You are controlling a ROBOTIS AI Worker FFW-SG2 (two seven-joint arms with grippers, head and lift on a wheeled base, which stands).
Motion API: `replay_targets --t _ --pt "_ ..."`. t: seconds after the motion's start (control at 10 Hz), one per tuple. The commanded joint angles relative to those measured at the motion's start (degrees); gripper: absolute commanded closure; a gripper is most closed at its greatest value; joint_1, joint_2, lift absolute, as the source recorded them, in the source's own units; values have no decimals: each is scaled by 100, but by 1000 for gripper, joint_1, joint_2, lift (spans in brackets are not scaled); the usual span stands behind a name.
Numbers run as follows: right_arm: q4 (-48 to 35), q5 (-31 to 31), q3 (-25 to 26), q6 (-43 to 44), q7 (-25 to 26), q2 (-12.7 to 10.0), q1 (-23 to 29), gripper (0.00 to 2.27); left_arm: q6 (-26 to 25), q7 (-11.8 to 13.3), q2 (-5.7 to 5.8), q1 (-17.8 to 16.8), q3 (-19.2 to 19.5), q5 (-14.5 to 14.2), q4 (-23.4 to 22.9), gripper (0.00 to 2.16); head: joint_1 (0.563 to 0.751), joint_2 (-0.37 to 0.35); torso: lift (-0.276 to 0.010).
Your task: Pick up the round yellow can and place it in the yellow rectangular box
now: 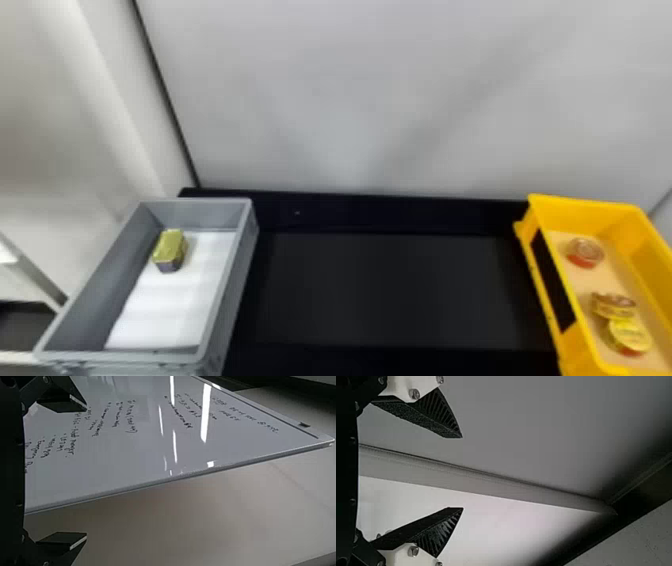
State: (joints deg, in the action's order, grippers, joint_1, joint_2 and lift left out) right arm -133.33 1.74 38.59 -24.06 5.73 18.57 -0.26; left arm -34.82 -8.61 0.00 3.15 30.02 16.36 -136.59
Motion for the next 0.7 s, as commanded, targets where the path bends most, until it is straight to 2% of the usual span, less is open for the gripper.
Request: replay_targets --t 0.0,0.6 --pt "-317 134 -62 -760 -134 200 -53 190 0 -1 -15 -7 -12 7 0 137 694 14 -70" --pt "-352 37 -265 -1665 -142 164 -379 345 9 -1 -15 63 111 16 -35 137 694 14 -90"
